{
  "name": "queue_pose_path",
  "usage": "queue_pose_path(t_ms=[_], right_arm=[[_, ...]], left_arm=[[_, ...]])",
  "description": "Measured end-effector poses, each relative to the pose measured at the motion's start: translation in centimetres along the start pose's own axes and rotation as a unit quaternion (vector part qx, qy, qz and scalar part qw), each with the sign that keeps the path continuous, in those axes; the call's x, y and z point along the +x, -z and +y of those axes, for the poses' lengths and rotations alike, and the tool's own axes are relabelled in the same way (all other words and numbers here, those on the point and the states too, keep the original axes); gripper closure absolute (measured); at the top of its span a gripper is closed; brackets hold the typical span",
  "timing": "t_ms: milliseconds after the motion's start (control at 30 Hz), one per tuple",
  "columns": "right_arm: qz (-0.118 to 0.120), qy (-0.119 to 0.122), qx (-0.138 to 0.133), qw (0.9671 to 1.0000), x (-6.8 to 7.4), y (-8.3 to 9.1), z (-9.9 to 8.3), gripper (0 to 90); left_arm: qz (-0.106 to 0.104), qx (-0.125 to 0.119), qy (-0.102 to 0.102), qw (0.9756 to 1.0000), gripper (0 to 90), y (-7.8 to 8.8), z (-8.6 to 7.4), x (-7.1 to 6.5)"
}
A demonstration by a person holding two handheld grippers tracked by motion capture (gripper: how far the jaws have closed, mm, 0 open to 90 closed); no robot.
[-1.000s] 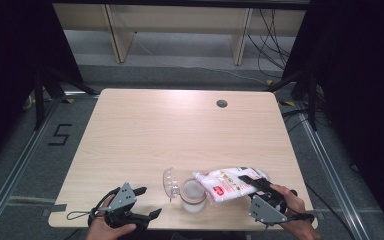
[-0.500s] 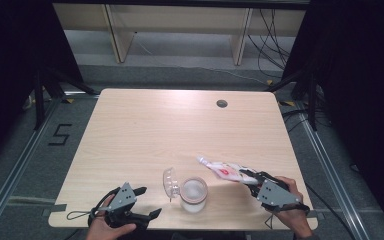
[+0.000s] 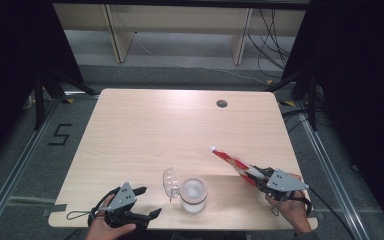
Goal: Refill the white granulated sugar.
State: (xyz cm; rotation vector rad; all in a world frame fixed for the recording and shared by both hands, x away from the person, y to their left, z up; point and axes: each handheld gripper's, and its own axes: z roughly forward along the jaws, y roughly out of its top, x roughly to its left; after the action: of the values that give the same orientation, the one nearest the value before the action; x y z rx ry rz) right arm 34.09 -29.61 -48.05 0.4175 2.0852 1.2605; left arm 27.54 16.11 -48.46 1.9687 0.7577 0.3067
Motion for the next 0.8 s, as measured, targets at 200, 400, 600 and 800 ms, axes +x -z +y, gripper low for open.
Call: queue_pose_path(t_ms=[200,400,600,800], right_arm=[[0.001,-0.059,-0.007,0.9982,-0.1,0.6,-0.9,77.9],[0.003,-0.066,-0.004,0.9978,-0.1,0.5,-1.1,77.8],[-0.007,-0.115,-0.031,0.9929,-0.6,0.9,-2.0,77.7],[-0.014,-0.134,-0.023,0.9906,-0.5,1.3,-2.1,77.3]], left_arm=[[0.002,0.0,-0.001,1.0,16.0,0.0,0.0,0.1],[0.005,0.0,0.0,1.0,16.0,0.1,0.1,0.0],[0.005,0.0,-0.002,1.0,16.0,0.2,0.1,0.0],[0.005,0.0,-0.001,1.0,16.0,0.2,0.1,0.0]])
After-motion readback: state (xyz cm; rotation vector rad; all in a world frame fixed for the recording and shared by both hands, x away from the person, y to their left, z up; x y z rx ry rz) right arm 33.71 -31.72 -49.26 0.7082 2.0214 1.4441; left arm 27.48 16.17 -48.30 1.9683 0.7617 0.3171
